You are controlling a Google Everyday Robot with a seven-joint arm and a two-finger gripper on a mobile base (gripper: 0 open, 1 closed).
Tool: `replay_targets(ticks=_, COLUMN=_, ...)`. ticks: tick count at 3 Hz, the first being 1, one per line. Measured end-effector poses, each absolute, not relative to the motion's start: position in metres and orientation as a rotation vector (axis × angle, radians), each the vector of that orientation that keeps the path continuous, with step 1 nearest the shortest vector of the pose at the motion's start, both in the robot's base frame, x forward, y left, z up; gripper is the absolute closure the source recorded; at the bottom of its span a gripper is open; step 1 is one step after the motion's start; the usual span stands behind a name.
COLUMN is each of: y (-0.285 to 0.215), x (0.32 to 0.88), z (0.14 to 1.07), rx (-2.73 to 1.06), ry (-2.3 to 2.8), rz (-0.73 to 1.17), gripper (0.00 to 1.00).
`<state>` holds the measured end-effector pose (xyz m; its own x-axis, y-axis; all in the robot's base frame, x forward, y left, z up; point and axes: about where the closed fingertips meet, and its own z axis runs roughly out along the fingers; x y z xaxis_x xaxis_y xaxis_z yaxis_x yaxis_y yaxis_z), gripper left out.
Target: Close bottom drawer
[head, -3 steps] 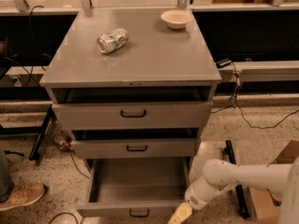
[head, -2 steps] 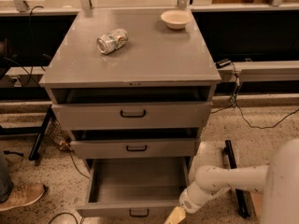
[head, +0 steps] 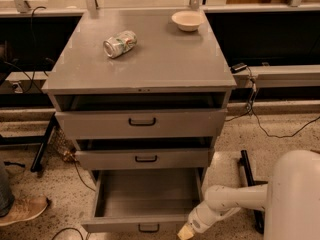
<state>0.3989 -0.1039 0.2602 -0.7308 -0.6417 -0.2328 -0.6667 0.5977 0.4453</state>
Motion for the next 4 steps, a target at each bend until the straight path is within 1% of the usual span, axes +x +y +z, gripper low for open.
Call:
replay_targets(ticks=1, y=-0.103, x=0.396, z=0.259, rx=-1.136, ry=2.769, rz=0.808, gripper=0.86)
replay_targets(ticks=2, y=-0.102, x=0.395, z=0.258, rx=-1.137, ry=2.77, rz=0.811, gripper=1.0)
replay_targets(ticks=3, y=-0.106, x=0.394, z=0.241, rx=-1.075, ry=2.79, rz=0.746, gripper=1.0)
replay_targets(ticks=4, y=-0.133, x=0.399, z=0.183, rx=-0.906, ry=2.818, rz=0.654, gripper=1.0)
